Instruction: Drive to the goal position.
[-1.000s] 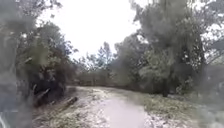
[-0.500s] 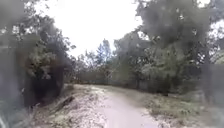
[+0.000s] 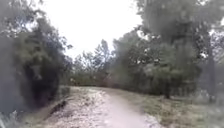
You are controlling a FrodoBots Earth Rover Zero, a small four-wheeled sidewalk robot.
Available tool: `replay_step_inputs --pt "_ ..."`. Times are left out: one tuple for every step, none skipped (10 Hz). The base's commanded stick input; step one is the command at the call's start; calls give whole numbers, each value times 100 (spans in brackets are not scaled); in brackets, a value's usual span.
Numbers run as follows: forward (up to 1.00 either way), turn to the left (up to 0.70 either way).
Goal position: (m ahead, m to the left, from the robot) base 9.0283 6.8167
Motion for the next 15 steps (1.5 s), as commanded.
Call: replay_step_inputs --pt "70 0" --pt "70 0" --pt "70 0" --pt "70 0" --pt "70 0" --pt "70 0" --pt "70 0" --pt "70 0" --pt "70 0" --pt "70 0" --pt "70 0" --pt "70 0" --pt "70 0" --pt "70 35" --pt "70 35"
